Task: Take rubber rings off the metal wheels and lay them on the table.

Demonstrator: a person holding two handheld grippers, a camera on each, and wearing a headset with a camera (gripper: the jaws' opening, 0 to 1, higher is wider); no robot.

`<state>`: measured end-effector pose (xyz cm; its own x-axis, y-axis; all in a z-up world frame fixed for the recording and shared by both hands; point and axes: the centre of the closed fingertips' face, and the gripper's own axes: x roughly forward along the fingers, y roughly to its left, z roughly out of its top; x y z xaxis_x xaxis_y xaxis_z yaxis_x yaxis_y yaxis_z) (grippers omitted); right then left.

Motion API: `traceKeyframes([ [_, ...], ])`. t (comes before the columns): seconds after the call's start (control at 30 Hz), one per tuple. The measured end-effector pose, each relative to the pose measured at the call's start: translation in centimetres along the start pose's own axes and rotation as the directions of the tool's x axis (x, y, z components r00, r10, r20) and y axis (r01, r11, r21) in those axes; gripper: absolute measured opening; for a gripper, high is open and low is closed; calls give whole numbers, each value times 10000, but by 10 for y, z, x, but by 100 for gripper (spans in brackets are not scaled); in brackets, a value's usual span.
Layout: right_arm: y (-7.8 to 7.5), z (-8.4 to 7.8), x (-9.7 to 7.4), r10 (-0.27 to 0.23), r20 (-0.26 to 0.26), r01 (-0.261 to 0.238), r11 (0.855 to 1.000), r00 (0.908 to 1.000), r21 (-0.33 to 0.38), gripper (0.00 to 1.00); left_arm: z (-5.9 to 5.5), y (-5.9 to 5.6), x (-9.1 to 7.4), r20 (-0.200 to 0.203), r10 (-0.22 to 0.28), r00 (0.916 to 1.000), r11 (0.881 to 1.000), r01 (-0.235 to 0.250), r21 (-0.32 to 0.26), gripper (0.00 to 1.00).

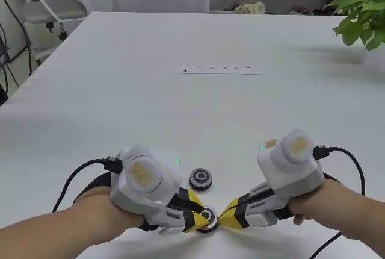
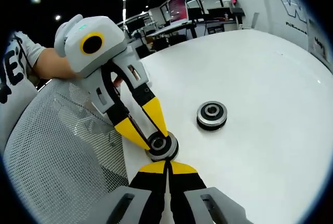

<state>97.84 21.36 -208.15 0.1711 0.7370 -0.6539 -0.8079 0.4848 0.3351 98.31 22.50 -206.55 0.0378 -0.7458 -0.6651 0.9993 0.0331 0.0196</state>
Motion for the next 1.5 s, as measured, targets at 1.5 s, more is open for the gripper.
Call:
traceKeyframes([
  [1.5,0,14,-5,-19,810,-49,9965,9967,832,0,0,2,1,-237,296,9993,9995,-298,-68,7],
])
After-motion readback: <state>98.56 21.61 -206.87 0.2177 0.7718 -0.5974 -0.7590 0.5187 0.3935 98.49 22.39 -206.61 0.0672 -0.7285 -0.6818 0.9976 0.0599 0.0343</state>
